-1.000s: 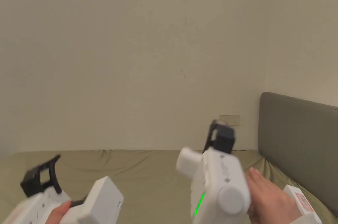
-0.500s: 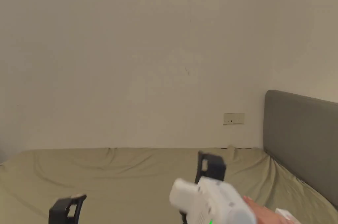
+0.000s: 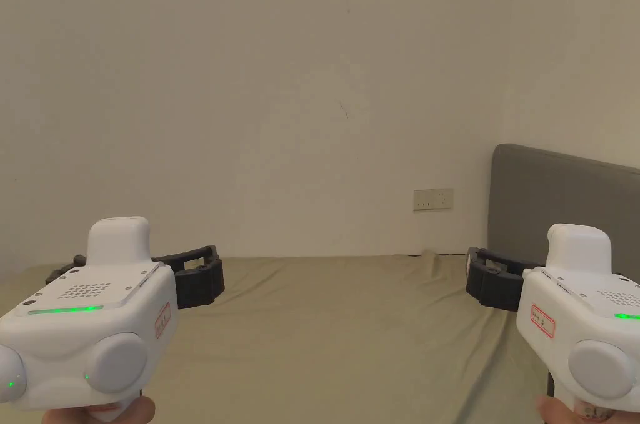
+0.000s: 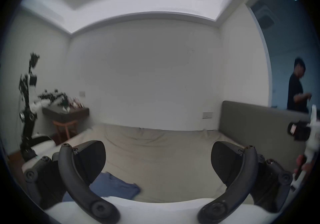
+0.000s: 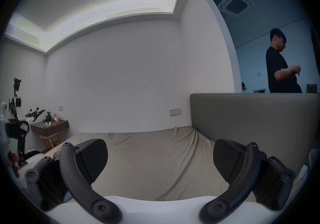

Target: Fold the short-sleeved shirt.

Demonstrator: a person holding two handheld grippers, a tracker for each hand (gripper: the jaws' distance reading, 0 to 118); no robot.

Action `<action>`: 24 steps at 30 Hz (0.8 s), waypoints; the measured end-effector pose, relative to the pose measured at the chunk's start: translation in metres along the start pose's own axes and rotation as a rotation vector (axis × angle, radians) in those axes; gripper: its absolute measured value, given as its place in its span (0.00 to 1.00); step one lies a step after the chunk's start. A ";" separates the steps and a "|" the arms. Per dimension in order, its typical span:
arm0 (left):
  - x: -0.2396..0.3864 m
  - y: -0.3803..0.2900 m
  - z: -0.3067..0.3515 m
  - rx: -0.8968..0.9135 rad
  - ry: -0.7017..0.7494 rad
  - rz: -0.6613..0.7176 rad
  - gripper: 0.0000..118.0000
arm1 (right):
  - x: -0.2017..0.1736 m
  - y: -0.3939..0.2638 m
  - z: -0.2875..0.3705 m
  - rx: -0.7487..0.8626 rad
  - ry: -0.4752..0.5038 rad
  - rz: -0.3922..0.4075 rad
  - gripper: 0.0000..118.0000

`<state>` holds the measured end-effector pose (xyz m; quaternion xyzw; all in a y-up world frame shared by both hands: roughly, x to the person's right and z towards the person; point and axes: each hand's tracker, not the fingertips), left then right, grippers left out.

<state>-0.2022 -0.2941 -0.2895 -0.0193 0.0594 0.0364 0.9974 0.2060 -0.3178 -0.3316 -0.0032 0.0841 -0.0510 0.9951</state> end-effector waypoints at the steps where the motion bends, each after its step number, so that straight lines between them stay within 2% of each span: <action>1: -0.001 0.000 0.000 -0.001 -0.003 0.015 1.00 | -0.006 0.002 0.000 0.015 -0.010 0.038 1.00; 3: 0.000 0.000 0.000 0.008 0.016 -0.002 1.00 | -0.015 0.006 0.005 0.051 -0.027 0.140 1.00; 5: 0.002 0.002 0.005 0.045 0.046 -0.038 1.00 | -0.021 0.008 0.003 0.052 -0.012 0.170 1.00; 11: -0.004 0.006 0.010 0.047 0.055 -0.036 1.00 | -0.017 0.010 -0.001 0.046 -0.022 0.102 1.00; 16: -0.007 0.009 0.016 -0.012 0.033 -0.001 0.99 | -0.010 0.016 0.004 0.007 0.023 0.029 1.00; 17: -0.006 0.006 0.017 -0.011 0.036 -0.013 0.88 | -0.009 0.016 0.007 0.007 0.018 0.034 0.98; 18: -0.004 0.004 0.018 -0.013 0.036 -0.037 0.51 | -0.010 0.015 0.008 0.011 0.010 0.040 0.88; 19: -0.002 0.001 0.018 -0.009 0.064 -0.069 0.15 | -0.011 0.014 0.010 0.021 0.003 0.050 0.62; 20: 0.003 -0.002 0.017 -0.015 0.089 -0.096 0.04 | -0.013 0.014 0.011 0.034 -0.019 0.068 0.17; 21: 0.005 -0.006 0.018 -0.010 0.087 -0.087 0.03 | -0.013 0.012 0.010 0.032 -0.064 0.059 0.02; 22: 0.003 -0.006 0.019 -0.026 0.067 -0.078 0.03 | -0.009 0.013 0.014 0.043 -0.073 0.038 0.02; 23: 0.002 -0.007 0.018 -0.064 0.024 -0.057 0.02 | -0.003 0.014 0.014 0.029 -0.020 -0.009 0.02; 24: 0.003 -0.008 0.017 -0.060 0.041 -0.062 0.00 | -0.003 0.015 0.014 0.008 -0.043 -0.006 0.02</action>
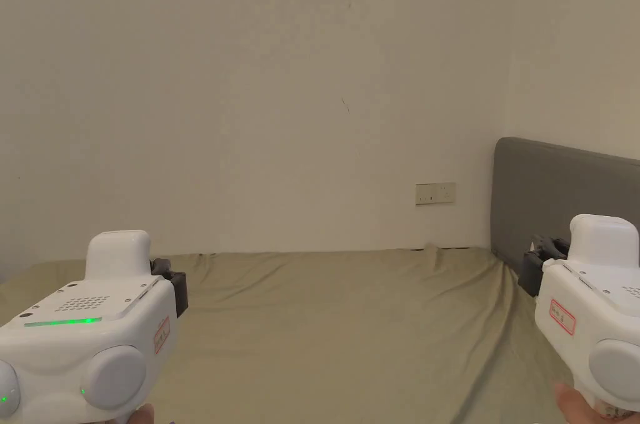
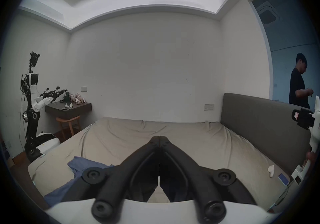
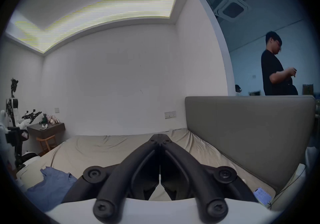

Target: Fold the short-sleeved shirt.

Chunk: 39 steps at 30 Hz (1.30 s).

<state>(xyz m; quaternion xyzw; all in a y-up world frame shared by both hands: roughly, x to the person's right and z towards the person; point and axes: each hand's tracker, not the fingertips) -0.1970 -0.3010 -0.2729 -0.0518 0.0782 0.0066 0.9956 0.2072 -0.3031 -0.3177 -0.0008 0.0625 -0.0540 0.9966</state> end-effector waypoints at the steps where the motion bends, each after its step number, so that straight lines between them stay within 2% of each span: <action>1: 0.002 -0.002 0.000 -0.002 0.005 -0.009 0.00 | 0.002 -0.001 0.000 -0.001 -0.018 0.004 0.02; 4: 0.005 -0.003 -0.001 -0.014 0.006 -0.035 0.00 | 0.009 -0.003 -0.002 -0.025 -0.023 0.009 0.02; 7: 0.003 -0.003 0.001 -0.004 0.012 -0.047 0.00 | 0.013 -0.008 -0.003 -0.043 0.001 -0.048 0.02; 10: -0.012 0.003 0.009 0.002 0.057 -0.050 0.00 | -0.004 -0.015 -0.006 -0.041 0.047 -0.015 0.02; 11: -0.022 0.003 0.014 0.016 0.086 -0.046 0.00 | -0.016 -0.016 -0.009 -0.050 0.076 0.013 0.02; 13: -0.045 0.004 0.028 0.027 0.158 -0.045 0.00 | -0.039 -0.021 -0.017 -0.064 0.171 0.008 0.02; 17: -0.110 -0.001 0.071 0.001 0.323 -0.046 0.00 | -0.107 -0.031 -0.034 -0.101 0.384 -0.007 0.02; 24: -0.220 -0.043 0.178 -0.076 0.679 0.023 0.00 | -0.261 -0.061 -0.041 -0.166 0.754 0.059 0.02; 26: -0.242 -0.057 0.208 -0.112 0.753 0.042 0.00 | -0.301 -0.073 -0.043 -0.199 0.846 0.052 0.02; 29: -0.265 -0.079 0.241 -0.181 0.831 0.060 0.00 | -0.352 -0.091 -0.040 -0.229 0.961 0.087 0.02; 31: -0.276 -0.092 0.250 -0.231 0.853 0.066 0.00 | -0.376 -0.102 -0.042 -0.264 1.024 0.090 0.02; 34: -0.292 -0.111 0.234 -0.321 0.811 0.092 0.00 | -0.395 -0.122 -0.059 -0.313 1.046 0.104 0.02; 36: -0.301 -0.123 0.201 -0.390 0.755 0.090 0.00 | -0.398 -0.137 -0.080 -0.349 1.035 0.121 0.02; 39: -0.310 -0.144 0.137 -0.467 0.624 0.102 0.00 | -0.384 -0.158 -0.109 -0.404 0.990 0.089 0.02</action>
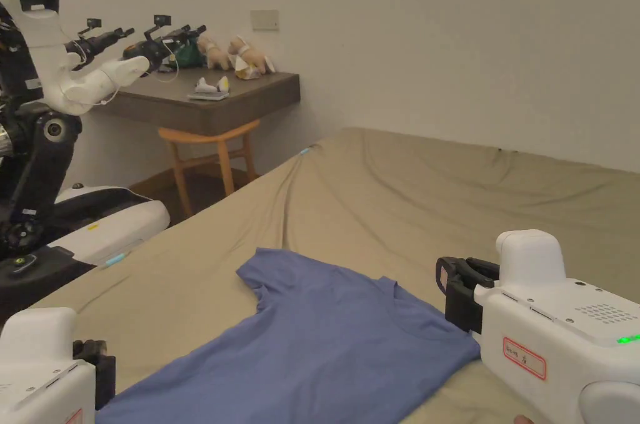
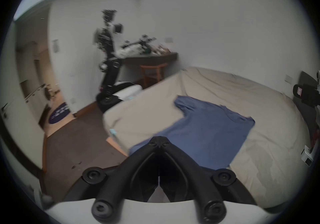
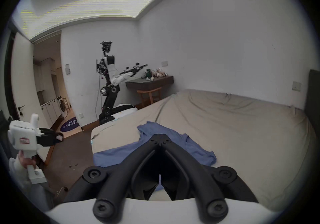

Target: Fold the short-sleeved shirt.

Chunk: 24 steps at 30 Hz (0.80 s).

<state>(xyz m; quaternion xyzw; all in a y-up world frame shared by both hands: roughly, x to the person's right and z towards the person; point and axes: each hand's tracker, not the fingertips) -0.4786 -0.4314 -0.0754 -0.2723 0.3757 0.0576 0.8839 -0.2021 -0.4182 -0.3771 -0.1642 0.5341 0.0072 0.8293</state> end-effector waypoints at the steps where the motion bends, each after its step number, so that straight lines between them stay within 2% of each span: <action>1: 0.011 0.006 -0.024 -0.024 -0.041 -0.029 0.00 | 0.012 -0.004 -0.005 -0.011 -0.016 -0.012 0.02; 4: 0.057 0.017 -0.099 -0.149 -0.231 -0.105 0.00 | 0.041 -0.023 -0.007 -0.050 -0.087 -0.024 0.02; 6: 0.087 0.021 -0.155 -0.235 -0.392 -0.128 0.00 | 0.058 -0.039 -0.006 -0.084 -0.131 -0.062 0.02; 8: 0.117 0.024 -0.199 -0.339 -0.495 -0.179 0.00 | 0.078 -0.050 -0.012 -0.133 -0.130 -0.117 0.02; 10: 0.144 0.023 -0.235 -0.395 -0.554 -0.275 0.00 | 0.088 -0.063 -0.006 -0.145 -0.160 -0.137 0.02; 13: 0.173 0.020 -0.273 -0.424 -0.500 -0.376 0.02 | 0.103 -0.078 -0.006 -0.177 -0.194 -0.127 0.02; 14: 0.179 0.019 -0.284 -0.434 -0.506 -0.387 0.21 | 0.103 -0.084 -0.002 -0.189 -0.202 -0.128 0.02; 15: 0.186 0.018 -0.296 -0.461 -0.499 -0.398 0.76 | 0.106 -0.089 -0.001 -0.201 -0.212 -0.134 0.02; 16: 0.192 0.015 -0.305 -0.521 -0.483 -0.423 0.88 | 0.109 -0.092 0.000 -0.207 -0.219 -0.140 0.02; 20: 0.202 0.009 -0.331 -0.522 -0.505 -0.410 0.86 | 0.114 -0.104 0.005 -0.223 -0.239 -0.153 0.02; 24: 0.210 -0.021 -0.353 -0.679 -0.451 -0.396 0.88 | 0.114 -0.110 0.007 -0.232 -0.236 -0.181 0.02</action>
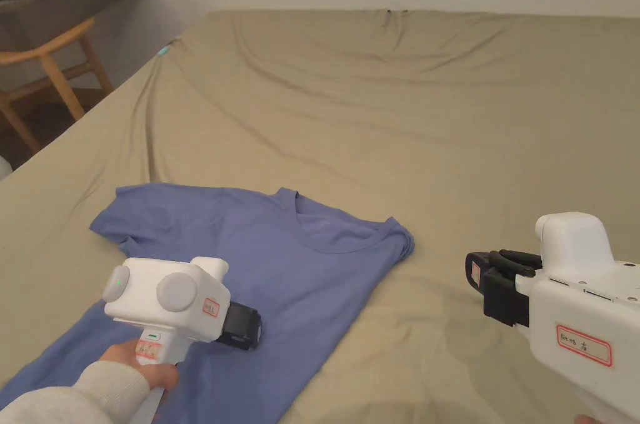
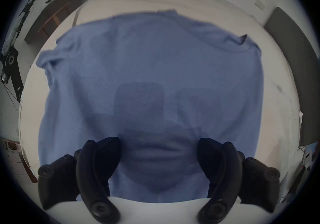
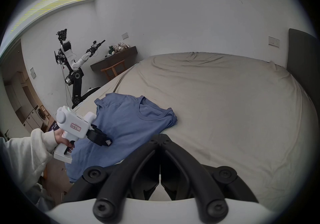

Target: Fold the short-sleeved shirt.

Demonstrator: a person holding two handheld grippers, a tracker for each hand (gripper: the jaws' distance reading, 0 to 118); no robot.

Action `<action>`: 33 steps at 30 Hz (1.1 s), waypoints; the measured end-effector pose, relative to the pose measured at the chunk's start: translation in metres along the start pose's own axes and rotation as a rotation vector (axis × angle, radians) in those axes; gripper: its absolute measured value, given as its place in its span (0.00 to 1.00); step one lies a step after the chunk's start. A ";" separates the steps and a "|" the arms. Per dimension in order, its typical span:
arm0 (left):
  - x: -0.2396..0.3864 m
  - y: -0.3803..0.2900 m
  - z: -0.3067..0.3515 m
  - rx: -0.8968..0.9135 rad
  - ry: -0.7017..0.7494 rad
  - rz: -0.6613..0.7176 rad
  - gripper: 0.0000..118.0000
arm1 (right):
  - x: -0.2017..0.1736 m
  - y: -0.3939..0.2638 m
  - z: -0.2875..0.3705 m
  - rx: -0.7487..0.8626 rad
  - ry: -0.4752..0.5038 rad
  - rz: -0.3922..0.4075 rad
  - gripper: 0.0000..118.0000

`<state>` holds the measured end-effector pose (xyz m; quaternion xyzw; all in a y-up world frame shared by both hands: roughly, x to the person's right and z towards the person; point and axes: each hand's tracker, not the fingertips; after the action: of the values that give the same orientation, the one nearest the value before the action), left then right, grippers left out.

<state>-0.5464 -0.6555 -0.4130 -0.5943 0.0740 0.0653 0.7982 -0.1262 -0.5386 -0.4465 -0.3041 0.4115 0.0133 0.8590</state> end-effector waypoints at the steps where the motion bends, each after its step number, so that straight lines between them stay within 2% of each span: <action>1: 0.002 -0.003 -0.003 0.036 0.000 -0.009 0.88 | 0.000 -0.001 0.001 0.000 -0.003 0.003 0.02; 2: 0.005 -0.001 0.005 0.052 0.015 -0.016 0.86 | -0.002 -0.001 0.000 -0.002 -0.007 0.008 0.02; 3: 0.004 0.002 0.012 0.033 0.028 0.013 0.71 | -0.002 -0.001 0.001 -0.005 -0.009 0.014 0.02; 5: 0.006 -0.002 0.023 0.065 0.000 0.078 0.26 | -0.002 -0.004 0.005 -0.009 -0.008 0.015 0.02; 6: 0.008 -0.005 0.027 0.075 0.027 0.064 0.09 | -0.002 -0.003 0.004 -0.010 -0.013 0.013 0.02; 7: 0.011 -0.007 0.029 0.093 0.055 0.036 0.06 | -0.001 -0.004 0.006 -0.006 -0.015 0.010 0.02; 9: 0.018 -0.014 0.027 0.107 0.095 -0.020 0.04 | 0.001 -0.007 0.013 -0.002 -0.016 -0.015 0.02; 10: 0.017 -0.016 0.028 0.108 0.079 0.001 0.04 | 0.003 -0.006 0.014 -0.005 -0.018 -0.023 0.02; 12: 0.008 -0.017 0.037 0.147 0.027 0.100 0.03 | 0.006 -0.008 0.025 -0.003 -0.026 -0.029 0.02; 15: -0.013 -0.016 0.070 0.210 -0.138 0.301 0.03 | 0.017 -0.007 0.044 0.009 -0.047 -0.040 0.02; 17: -0.014 -0.012 0.102 0.260 -0.173 0.333 0.03 | 0.025 -0.007 0.061 0.026 -0.067 -0.052 0.02; 20: 0.009 0.001 0.154 0.344 -0.149 0.245 0.03 | 0.039 -0.007 0.088 0.061 -0.081 -0.099 0.02; 23: 0.051 0.014 0.206 0.434 -0.203 0.215 0.03 | 0.053 -0.005 0.122 0.102 -0.116 -0.124 0.02; 25: 0.086 0.026 0.237 0.485 -0.251 0.140 0.03 | 0.063 -0.004 0.151 0.140 -0.146 -0.141 0.02; 30: 0.204 0.038 0.300 0.579 -0.363 -0.056 0.03 | 0.087 -0.010 0.239 0.238 -0.256 -0.142 0.02; 33: 0.278 0.029 0.313 0.595 -0.477 -0.149 0.03 | 0.103 -0.019 0.295 0.296 -0.312 -0.168 0.02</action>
<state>-0.2664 -0.3431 -0.4062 -0.3086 -0.1417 0.1191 0.9330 0.1529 -0.4201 -0.3699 -0.2025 0.2446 -0.0722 0.9455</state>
